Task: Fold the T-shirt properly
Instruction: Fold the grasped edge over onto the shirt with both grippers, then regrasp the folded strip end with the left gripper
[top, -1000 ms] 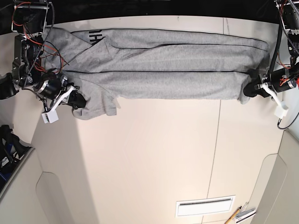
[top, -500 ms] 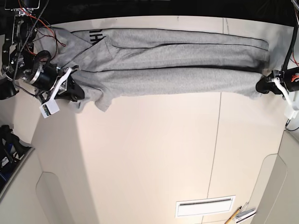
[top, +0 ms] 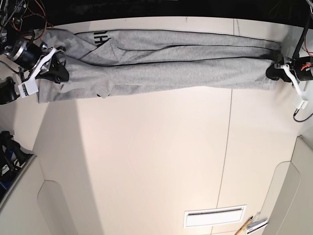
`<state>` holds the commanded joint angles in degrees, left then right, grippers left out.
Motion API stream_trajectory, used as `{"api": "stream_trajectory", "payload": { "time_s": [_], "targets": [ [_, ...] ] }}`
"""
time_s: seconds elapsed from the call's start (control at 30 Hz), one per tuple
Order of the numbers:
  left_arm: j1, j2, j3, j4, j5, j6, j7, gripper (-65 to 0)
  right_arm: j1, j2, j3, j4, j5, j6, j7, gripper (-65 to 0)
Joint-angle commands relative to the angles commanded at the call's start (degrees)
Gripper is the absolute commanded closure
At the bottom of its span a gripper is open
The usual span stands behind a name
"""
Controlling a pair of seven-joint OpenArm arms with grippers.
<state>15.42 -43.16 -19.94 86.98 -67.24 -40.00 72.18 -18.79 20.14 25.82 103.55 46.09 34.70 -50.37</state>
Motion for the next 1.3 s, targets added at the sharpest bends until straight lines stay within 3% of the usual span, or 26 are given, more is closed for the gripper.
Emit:
{"api": "stream_trajectory", "payload": {
  "time_s": [0.03, 0.07, 0.17, 0.23, 0.37, 0.47, 0.57, 0.67, 0.8, 0.87, 0.93, 1.0, 1.2, 1.3],
  "targets": [
    [0.00, 0.00, 0.00, 0.00, 0.76, 0.00, -0.68, -0.3, 0.00, -0.02, 0.00, -0.02, 0.02, -0.02, 0.00, 0.0],
    [0.00, 0.00, 0.00, 0.00, 1.66, 0.00, -1.38, -6.0, 0.00, -0.02, 0.00, -0.02, 0.00, -0.02, 0.00, -0.4],
    [0.00, -0.02, 0.00, 0.00, 2.78, 0.00, -1.88, -23.5, 0.20, -0.02, 0.02, 0.00, 0.02, -0.02, -0.07, -25.2],
    [0.00, -0.02, 0.00, 0.00, 2.78, 0.00, -3.45, -24.3, 0.22, -0.02, 0.22, 0.15, 0.50, -0.26, -0.13, -29.1],
    [0.02, -0.02, -0.87, 0.00, 2.78, 0.00, -3.39, -24.3, 0.85, -1.11, 3.32, 1.53, 5.81, -0.20, -3.96, -29.0],
    [0.02, 0.00, -4.94, 0.00, 2.14, 0.00, -3.34, -25.3, 1.14, -3.17, 7.56, 3.89, 6.88, -0.11, -4.83, -29.0],
    [0.02, 0.02, -10.23, 0.00, 0.44, 0.00, -3.37, -34.8, 1.18, -4.15, 8.52, 5.38, 7.10, -0.07, -4.35, -26.9],
    [0.68, 0.98, -13.90, 0.00, 0.20, 0.00, -3.41, -35.6, 1.14, -4.15, 7.52, 5.27, 6.08, 0.11, -2.47, 0.0],
    [3.54, 2.56, -14.25, -0.04, 2.01, 0.00, -5.97, -35.7, 1.16, -4.11, 3.87, 2.54, 0.04, 0.09, 1.51, 0.0],
    [3.98, 4.37, -14.25, -0.07, 6.99, 0.00, -9.16, -40.8, 1.18, -4.09, 0.98, -0.42, -2.36, 0.04, 3.30, 0.0],
    [4.00, 6.38, -14.25, -0.11, 8.35, 0.00, -9.84, -46.5, 1.16, -4.09, -1.51, -3.78, -4.00, 0.04, 4.35, 0.0],
    [4.37, 8.13, -14.25, -0.11, 9.18, 0.00, -9.84, -47.3, 1.29, -4.11, -3.28, -7.48, -4.15, 0.02, 4.35, 0.0],
    [8.09, 8.90, -14.25, -0.15, 8.85, 0.00, -9.94, -47.3, 2.25, -4.11, -4.13, -12.09, -3.82, 0.00, 4.33, 0.0],
    [9.92, 9.05, -14.25, -0.15, 5.97, 0.00, -10.08, -47.3, 3.26, -4.13, -4.15, -12.09, -2.49, 0.02, 4.31, 0.0]
  ]
}}
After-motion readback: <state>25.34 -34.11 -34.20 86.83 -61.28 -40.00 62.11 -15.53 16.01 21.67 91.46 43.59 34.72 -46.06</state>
